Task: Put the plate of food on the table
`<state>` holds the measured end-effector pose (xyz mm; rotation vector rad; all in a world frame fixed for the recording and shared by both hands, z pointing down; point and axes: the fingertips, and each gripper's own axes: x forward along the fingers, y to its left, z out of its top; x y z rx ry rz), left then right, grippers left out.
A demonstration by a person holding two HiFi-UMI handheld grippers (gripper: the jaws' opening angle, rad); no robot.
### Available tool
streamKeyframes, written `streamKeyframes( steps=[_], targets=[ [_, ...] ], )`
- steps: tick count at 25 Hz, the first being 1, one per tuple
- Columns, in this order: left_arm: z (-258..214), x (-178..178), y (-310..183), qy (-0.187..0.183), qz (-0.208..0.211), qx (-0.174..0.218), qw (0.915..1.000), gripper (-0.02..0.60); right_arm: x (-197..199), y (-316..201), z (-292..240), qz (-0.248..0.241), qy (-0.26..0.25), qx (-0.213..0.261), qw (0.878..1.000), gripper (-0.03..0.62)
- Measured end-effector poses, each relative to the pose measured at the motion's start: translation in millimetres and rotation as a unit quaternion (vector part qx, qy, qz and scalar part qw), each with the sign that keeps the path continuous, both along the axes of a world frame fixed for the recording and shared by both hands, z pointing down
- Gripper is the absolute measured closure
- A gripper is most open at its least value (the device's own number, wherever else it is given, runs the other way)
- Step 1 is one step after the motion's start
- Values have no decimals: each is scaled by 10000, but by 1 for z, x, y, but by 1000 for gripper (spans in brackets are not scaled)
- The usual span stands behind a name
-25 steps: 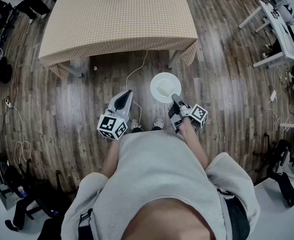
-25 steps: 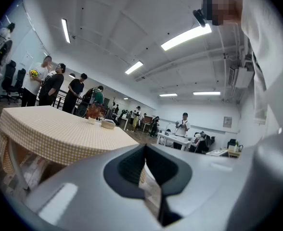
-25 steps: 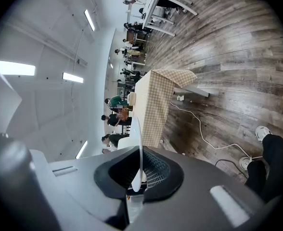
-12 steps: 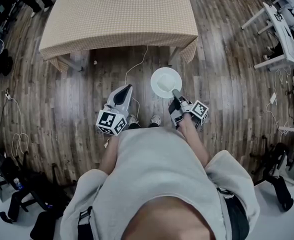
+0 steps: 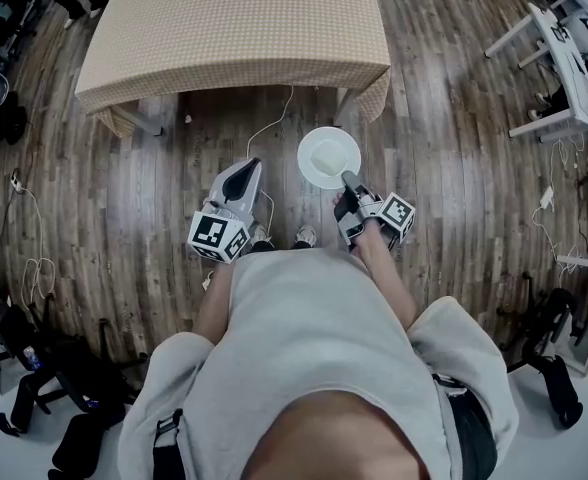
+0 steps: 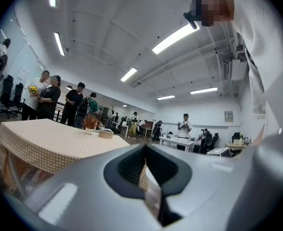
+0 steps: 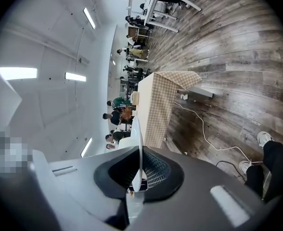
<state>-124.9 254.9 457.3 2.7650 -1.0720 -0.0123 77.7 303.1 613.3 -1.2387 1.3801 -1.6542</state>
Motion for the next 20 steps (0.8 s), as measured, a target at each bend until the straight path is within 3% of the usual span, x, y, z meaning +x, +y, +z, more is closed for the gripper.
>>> streamKeyframes(
  steps=[6,11,20],
  targets=[
    [2,25,8,-37,-70,18,10000,571,20,-3,1,-102,-109,169,9997,585],
    [9,44,12,-66,-83,-12,9999,571,36,-1,4,-190,-21,6,9998,585],
    [13,48,-1,-30,-120,-47,9999,572,41,-17,6,-242,-105,123,9996,585]
  ],
)
